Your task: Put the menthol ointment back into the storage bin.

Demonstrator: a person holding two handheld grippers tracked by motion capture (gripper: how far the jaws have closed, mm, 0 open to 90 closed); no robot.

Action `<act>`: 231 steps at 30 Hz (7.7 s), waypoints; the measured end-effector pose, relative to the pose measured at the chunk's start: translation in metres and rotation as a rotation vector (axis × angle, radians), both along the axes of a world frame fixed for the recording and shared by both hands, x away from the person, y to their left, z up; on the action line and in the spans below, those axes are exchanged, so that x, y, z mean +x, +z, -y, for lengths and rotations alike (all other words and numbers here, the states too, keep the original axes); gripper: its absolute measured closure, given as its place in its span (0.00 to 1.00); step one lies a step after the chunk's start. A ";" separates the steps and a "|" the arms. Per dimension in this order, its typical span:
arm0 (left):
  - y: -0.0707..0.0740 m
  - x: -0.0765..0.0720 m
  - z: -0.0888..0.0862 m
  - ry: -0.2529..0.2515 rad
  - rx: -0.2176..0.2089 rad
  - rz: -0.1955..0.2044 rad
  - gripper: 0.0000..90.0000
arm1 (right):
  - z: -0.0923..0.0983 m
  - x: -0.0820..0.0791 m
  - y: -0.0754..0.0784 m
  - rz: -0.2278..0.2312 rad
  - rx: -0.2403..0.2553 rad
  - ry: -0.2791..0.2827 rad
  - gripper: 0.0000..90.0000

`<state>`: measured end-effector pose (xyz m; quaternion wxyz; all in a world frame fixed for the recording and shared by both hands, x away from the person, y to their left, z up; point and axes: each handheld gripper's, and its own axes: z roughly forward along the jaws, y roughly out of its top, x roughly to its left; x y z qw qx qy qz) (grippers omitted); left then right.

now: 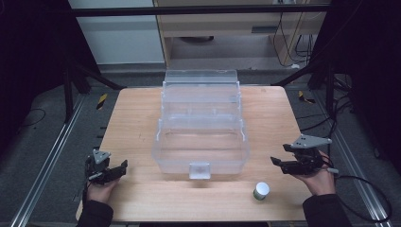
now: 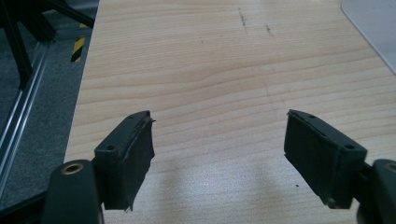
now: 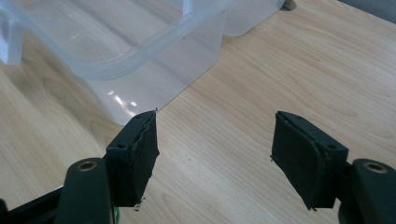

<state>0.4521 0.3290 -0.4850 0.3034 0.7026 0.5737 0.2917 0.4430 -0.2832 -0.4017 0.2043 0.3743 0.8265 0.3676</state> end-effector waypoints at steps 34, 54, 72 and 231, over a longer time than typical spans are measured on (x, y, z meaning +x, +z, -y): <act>0.000 0.002 0.001 -0.008 0.001 -0.029 0.22 | -0.045 -0.007 0.025 -0.196 -0.299 0.367 0.34; 0.000 0.002 0.002 -0.011 0.002 -0.030 0.23 | -0.065 -0.016 0.013 -0.279 -0.432 0.483 0.37; 0.000 0.002 0.002 -0.014 0.002 -0.031 0.23 | -0.076 -0.020 -0.006 -0.321 -0.521 0.533 0.40; 0.000 0.005 0.004 -0.027 0.001 -0.038 0.28 | -0.139 0.075 0.090 -0.322 -0.445 0.462 0.56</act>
